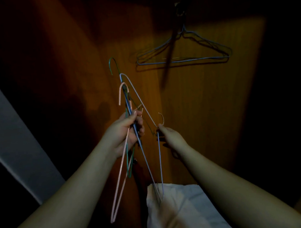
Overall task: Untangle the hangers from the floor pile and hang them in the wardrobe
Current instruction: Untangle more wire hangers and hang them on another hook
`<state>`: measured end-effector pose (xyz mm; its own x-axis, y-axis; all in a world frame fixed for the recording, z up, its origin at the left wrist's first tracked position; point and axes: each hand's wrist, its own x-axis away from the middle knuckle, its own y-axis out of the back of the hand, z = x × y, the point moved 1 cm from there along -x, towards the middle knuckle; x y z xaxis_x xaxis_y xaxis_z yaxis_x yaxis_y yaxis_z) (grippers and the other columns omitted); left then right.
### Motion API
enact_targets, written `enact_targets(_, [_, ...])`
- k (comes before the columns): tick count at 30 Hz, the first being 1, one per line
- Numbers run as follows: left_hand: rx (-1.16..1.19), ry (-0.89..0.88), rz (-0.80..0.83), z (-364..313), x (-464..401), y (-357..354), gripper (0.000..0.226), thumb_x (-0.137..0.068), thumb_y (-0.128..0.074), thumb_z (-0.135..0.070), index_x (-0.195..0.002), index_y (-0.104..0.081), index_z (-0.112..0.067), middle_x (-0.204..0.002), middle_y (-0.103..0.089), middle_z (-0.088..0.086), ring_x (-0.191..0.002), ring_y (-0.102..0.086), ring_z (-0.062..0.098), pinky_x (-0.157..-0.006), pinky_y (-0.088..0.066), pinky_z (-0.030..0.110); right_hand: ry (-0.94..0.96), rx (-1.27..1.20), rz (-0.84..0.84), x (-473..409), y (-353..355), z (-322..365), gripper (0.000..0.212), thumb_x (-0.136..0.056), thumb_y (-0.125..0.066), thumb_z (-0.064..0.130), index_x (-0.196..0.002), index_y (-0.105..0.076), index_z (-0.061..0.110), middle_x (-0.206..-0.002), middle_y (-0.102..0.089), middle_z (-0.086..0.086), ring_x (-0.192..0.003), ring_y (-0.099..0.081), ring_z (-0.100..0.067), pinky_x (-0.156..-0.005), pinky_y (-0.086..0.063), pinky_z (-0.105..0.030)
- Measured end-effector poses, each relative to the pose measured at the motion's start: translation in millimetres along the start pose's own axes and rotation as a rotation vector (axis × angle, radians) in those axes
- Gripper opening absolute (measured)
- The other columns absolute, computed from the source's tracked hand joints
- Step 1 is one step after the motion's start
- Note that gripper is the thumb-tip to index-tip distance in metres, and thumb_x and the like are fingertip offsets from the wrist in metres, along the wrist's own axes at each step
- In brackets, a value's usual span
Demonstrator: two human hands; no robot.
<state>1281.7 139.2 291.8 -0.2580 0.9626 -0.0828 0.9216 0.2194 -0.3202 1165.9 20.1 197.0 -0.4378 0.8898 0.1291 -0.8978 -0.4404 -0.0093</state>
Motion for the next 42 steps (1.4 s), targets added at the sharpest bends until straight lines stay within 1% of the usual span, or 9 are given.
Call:
enact_targets(3, [-0.014, -0.008, -0.043, -1.1, 9.4, 3.2, 0.017, -0.102, -0.041, -0.016, -0.095, -0.056, -0.011, -0.067, -0.058, 0.003, -0.058, -0.056, 0.019, -0.064, -0.039, 0.03, -0.062, -0.175, -0.029, 6.5, -3.4, -2.4, 0.036, -0.096, -0.052, 0.05, -0.108, -0.062, 0.017, -0.1, -0.066, 0.0, -0.09, -0.061, -0.016, -0.079, -0.045, -0.032])
enact_targets(8, [0.012, 0.007, -0.106, 3.8, 17.9, 9.1, 0.017, -0.103, -0.042, -0.015, -0.093, -0.055, -0.01, -0.065, -0.062, 0.003, -0.058, -0.063, 0.019, -0.058, -0.045, 0.027, -0.152, -0.412, -0.09, 19.8, -7.3, -2.1, 0.033, -0.101, -0.044, 0.042, -0.085, -0.054, 0.016, -0.065, -0.049, 0.002, -0.054, -0.043, -0.012, -0.055, -0.036, -0.027])
enact_targets(14, [0.026, 0.072, -0.14, 9.2, 22.3, 11.9, 0.015, -0.102, -0.043, -0.011, -0.093, -0.054, -0.008, -0.065, -0.066, 0.005, -0.056, -0.067, 0.019, -0.05, -0.051, 0.024, -0.148, -0.476, -0.202, 31.0, 6.2, 3.2, 0.034, -0.101, -0.043, 0.043, -0.075, -0.049, 0.023, -0.057, -0.04, 0.008, -0.05, -0.034, -0.011, -0.053, -0.026, -0.028])
enact_targets(20, [-0.035, 0.161, -0.141, 15.1, 18.6, 14.4, 0.011, -0.102, -0.044, -0.011, -0.097, -0.054, -0.01, -0.078, -0.073, 0.006, -0.078, -0.071, 0.022, -0.082, -0.053, 0.046, -0.046, -0.406, -0.265, 39.7, 26.4, 21.4, 0.034, -0.102, -0.041, 0.041, -0.074, -0.047, 0.022, -0.06, -0.041, 0.006, -0.05, -0.034, -0.01, -0.049, -0.024, -0.025])
enact_targets(22, [-0.029, 0.187, -0.137, 18.4, 17.3, 13.9, 0.011, -0.102, -0.044, -0.011, -0.096, -0.053, -0.011, -0.083, -0.074, 0.007, -0.083, -0.071, 0.024, -0.084, -0.053, 0.048, 0.0, -0.357, -0.288, 41.9, 33.0, 27.6, 0.034, -0.102, -0.04, 0.041, -0.074, -0.047, 0.022, -0.061, -0.041, 0.006, -0.051, -0.035, -0.01, -0.049, -0.024, -0.025])
enact_targets(26, [-0.046, 0.188, -0.16, 23.2, 16.4, 9.3, 0.012, -0.103, -0.043, -0.011, -0.096, -0.052, -0.012, -0.09, -0.074, 0.01, -0.083, -0.072, 0.024, -0.073, -0.057, 0.042, 0.04, -0.27, -0.324, 43.7, 43.8, 36.6, 0.034, -0.1, -0.041, 0.043, -0.074, -0.048, 0.022, -0.061, -0.042, 0.006, -0.05, -0.033, -0.011, -0.046, -0.023, -0.026])
enact_targets(28, [-0.053, 0.181, -0.165, 24.7, 16.9, 8.2, 0.013, -0.104, -0.04, -0.009, -0.098, -0.052, -0.01, -0.096, -0.073, 0.015, -0.083, -0.072, 0.027, -0.059, -0.06, 0.035, 0.054, -0.255, -0.343, 45.9, 49.6, 42.8, 0.034, -0.101, -0.041, 0.042, -0.074, -0.048, 0.022, -0.062, -0.042, 0.005, -0.05, -0.032, -0.012, -0.048, -0.023, -0.027])
enact_targets(33, [-0.07, 0.165, -0.152, 23.6, 17.0, 10.2, 0.014, -0.105, -0.036, -0.009, -0.111, -0.048, -0.003, -0.085, -0.07, 0.012, -0.052, -0.068, 0.021, -0.033, -0.038, 0.017, 0.185, -0.066, -0.395, 48.6, 70.8, 58.8, 0.038, -0.102, -0.039, 0.041, -0.073, -0.049, 0.02, -0.063, -0.044, 0.003, -0.054, -0.037, -0.014, -0.054, -0.028, -0.034])
enact_targets(42, [-0.052, 0.202, -0.24, 28.8, 8.5, 12.2, 0.02, -0.104, -0.042, -0.015, -0.12, -0.054, -0.009, -0.075, -0.053, 0.006, -0.039, -0.055, 0.012, -0.034, -0.037, 0.014, 0.475, 0.239, -0.399, 51.1, 85.5, 82.5, 0.039, -0.103, -0.035, 0.045, -0.074, -0.05, 0.022, -0.067, -0.047, 0.004, -0.062, -0.043, -0.015, -0.066, -0.033, -0.038])
